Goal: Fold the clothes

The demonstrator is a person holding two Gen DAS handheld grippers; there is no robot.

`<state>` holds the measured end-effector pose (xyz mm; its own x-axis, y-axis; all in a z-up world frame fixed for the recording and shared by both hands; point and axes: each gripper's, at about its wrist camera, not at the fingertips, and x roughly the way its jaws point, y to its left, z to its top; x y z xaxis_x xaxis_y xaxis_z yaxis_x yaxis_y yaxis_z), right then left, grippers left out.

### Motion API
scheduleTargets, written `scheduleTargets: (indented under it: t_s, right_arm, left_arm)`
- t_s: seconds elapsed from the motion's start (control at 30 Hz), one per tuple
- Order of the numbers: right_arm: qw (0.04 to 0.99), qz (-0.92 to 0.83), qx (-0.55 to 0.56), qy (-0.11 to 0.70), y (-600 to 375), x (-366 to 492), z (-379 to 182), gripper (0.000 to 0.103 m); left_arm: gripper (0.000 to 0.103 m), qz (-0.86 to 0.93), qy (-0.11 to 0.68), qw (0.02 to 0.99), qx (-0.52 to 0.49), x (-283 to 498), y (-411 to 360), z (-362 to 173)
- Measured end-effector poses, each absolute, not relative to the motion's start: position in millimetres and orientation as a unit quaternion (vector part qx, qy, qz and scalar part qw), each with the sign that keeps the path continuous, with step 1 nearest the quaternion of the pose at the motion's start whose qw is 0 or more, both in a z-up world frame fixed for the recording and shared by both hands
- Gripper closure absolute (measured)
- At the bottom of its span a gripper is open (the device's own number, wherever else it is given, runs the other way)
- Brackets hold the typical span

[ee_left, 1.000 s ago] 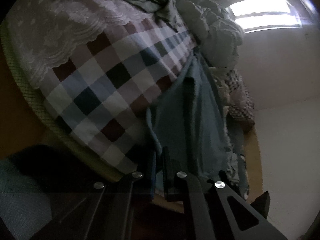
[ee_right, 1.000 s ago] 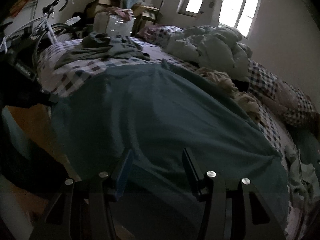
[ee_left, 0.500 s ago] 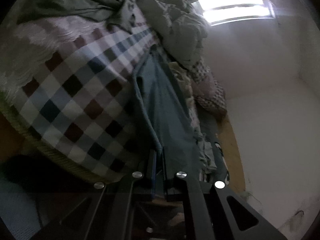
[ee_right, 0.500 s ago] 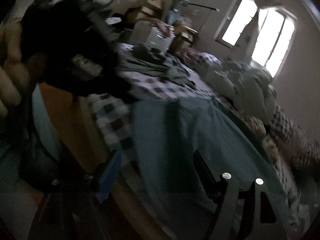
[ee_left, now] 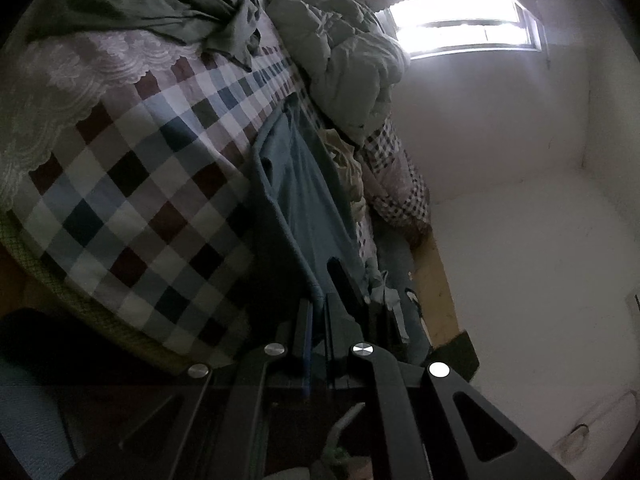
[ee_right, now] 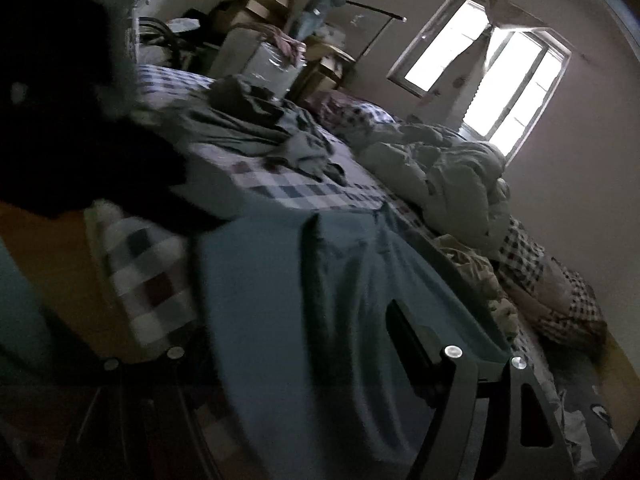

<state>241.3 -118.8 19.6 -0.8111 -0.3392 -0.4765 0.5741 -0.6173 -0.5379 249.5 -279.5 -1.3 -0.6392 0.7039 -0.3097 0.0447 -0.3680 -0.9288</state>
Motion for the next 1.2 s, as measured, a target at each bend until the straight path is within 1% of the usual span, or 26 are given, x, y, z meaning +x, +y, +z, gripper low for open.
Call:
scheduleTargets:
  t_s: [0.1, 0.17, 0.2, 0.23, 0.27, 0.57, 0.6, 0.67, 0.73, 0.93, 0.97, 1.03, 1.1, 1.13, 1.2]
  right_arm:
    - [0.253, -0.881, 0.162, 0.366, -125.3, 229.6, 17.2, 0.026]
    - [0.253, -0.878, 0.160, 0.373, -129.8, 224.4, 15.1, 0.029]
    - [0.253, -0.877, 0.162, 0.375, -131.7, 221.4, 13.9, 0.041]
    - [0.253, -0.876, 0.164, 0.377, -133.5, 218.2, 12.6, 0.057]
    - [0.253, -0.873, 0.169, 0.381, -136.1, 214.4, 10.5, 0.061]
    - [0.233, -0.870, 0.174, 0.399, -147.5, 194.8, 0.5, 0.064]
    - [0.230, -0.869, 0.177, 0.400, -148.2, 191.7, -0.2, 0.066]
    - [0.229, -0.868, 0.183, 0.401, -149.1, 187.4, -1.8, 0.074]
    - [0.232, -0.865, 0.187, 0.404, -151.1, 185.8, -3.9, 0.085]
    - [0.239, -0.864, 0.206, 0.392, -154.9, 185.0, -5.0, 0.100]
    - [0.240, -0.865, 0.210, 0.386, -154.1, 184.6, -3.1, 0.100]
    - [0.245, -0.868, 0.212, 0.376, -151.0, 185.3, 2.5, 0.100]
    - [0.252, -0.870, 0.207, 0.369, -146.8, 189.4, 11.7, 0.101]
    - [0.257, -0.872, 0.205, 0.364, -145.2, 191.6, 16.5, 0.101]
    - [0.265, -0.874, 0.203, 0.354, -142.5, 196.0, 26.0, 0.101]
  left_arm:
    - [0.100, 0.741, -0.524, 0.217, -0.360, 249.3, -282.0, -3.6]
    - [0.100, 0.739, -0.529, 0.213, -0.358, 249.2, -284.3, -4.9]
    - [0.100, 0.739, -0.531, 0.211, -0.357, 249.2, -285.6, -5.4]
    - [0.100, 0.738, -0.533, 0.209, -0.356, 249.1, -286.5, -6.1]
    - [0.100, 0.737, -0.536, 0.208, -0.356, 249.0, -287.4, -6.9]
    - [0.100, 0.728, -0.552, 0.187, -0.361, 247.8, -295.1, -16.1]
    - [0.100, 0.727, -0.552, 0.185, -0.363, 247.4, -295.1, -17.1]
    - [0.100, 0.726, -0.554, 0.181, -0.365, 246.7, -295.2, -19.2]
    - [0.100, 0.724, -0.559, 0.176, -0.365, 246.7, -296.4, -21.5]
    - [0.100, 0.702, -0.596, 0.151, -0.358, 250.0, -307.3, -33.8]
    - [0.097, 0.698, -0.603, 0.148, -0.356, 249.3, -310.6, -34.8]
    - [0.088, 0.690, -0.617, 0.141, -0.350, 247.8, -317.1, -36.7]
    - [0.061, 0.682, -0.630, 0.134, -0.345, 246.2, -323.6, -38.6]
    - [0.057, 0.678, -0.637, 0.131, -0.343, 245.4, -326.8, -39.6]
    - [0.044, 0.691, -0.619, 0.143, -0.345, 233.1, -325.7, -29.5]
